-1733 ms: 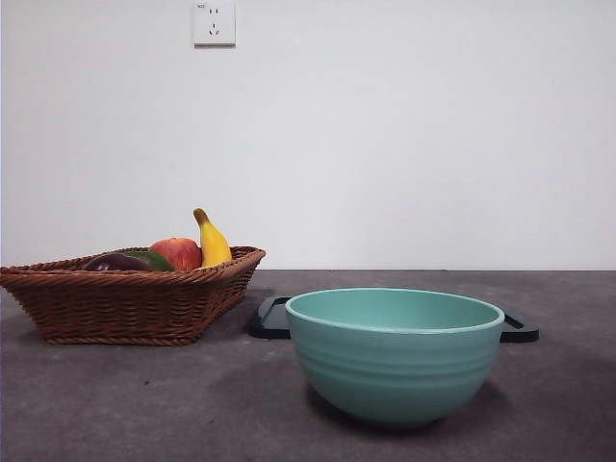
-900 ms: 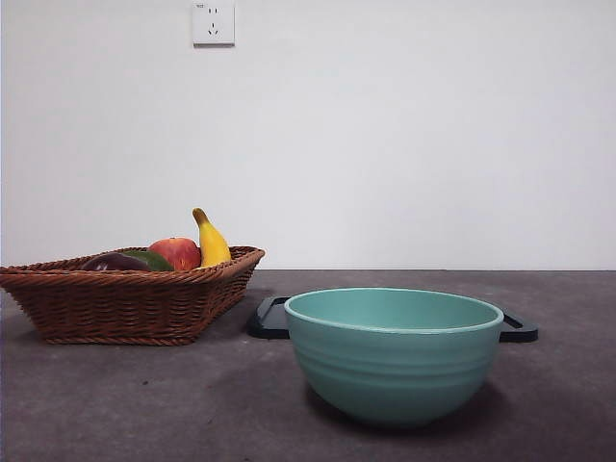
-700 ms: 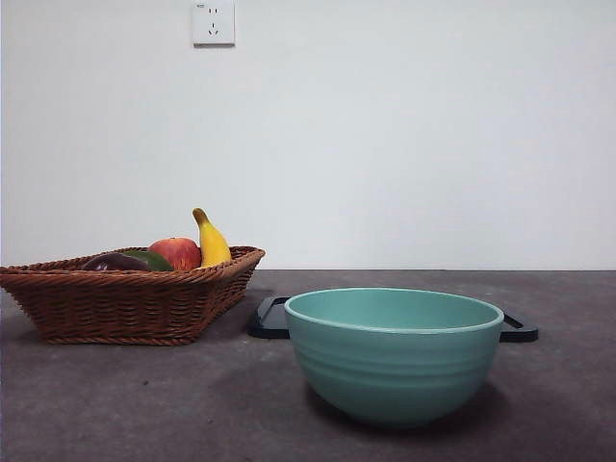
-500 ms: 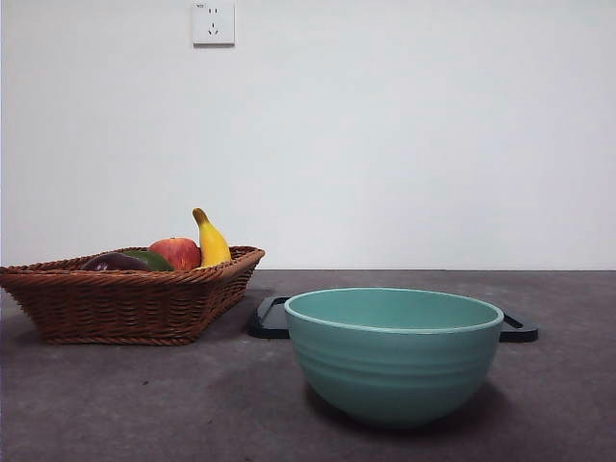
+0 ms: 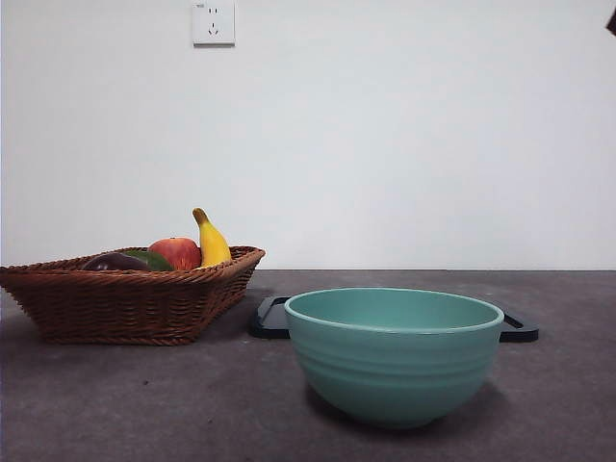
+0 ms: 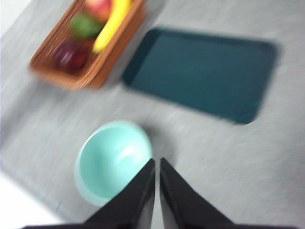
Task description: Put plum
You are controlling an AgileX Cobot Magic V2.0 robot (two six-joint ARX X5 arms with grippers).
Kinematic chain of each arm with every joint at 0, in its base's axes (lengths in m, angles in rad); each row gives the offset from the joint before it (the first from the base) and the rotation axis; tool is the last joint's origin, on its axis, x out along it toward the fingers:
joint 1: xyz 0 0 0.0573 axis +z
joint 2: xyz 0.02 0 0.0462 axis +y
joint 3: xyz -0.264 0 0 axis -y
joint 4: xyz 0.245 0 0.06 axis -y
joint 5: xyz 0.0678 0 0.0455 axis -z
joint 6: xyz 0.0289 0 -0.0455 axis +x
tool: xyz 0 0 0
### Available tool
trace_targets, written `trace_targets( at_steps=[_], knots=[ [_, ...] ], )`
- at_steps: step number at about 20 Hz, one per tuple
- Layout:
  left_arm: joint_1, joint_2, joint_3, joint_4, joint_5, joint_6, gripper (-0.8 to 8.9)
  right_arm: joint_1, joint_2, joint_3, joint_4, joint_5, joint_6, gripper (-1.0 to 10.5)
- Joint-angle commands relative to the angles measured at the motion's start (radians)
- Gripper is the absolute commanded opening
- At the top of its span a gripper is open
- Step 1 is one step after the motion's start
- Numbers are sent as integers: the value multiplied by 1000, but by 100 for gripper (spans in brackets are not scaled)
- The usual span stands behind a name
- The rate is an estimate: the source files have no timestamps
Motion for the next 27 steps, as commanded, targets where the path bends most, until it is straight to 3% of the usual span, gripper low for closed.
trace_targets(
  at_steps=[1, 5, 10, 14, 16, 17, 20, 27],
  knots=[
    [-33, 27, 54, -55, 40, 64, 9, 70, 39, 38, -48, -19, -53, 8],
    [-74, 31, 63, -124, 40, 107, 9, 162, 50, 40, -78, -29, -72, 9],
    [-76, 31, 63, -112, 39, 107, 18, 178, 50, 40, -73, -28, -72, 9],
    [-76, 31, 63, -111, 38, 107, 144, 178, 50, 40, -74, -29, -72, 20],
    [-76, 31, 63, -111, 38, 107, 237, 178, 50, 40, -74, -28, -71, 94],
    [-76, 31, 63, -111, 38, 107, 289, 178, 50, 40, -74, -28, -71, 198],
    [-76, 31, 63, -111, 38, 107, 379, 178, 50, 40, -74, -28, -71, 370],
    [-76, 34, 63, -84, -33, 106, 418, 178, 50, 40, -74, -29, -71, 371]
  ],
)
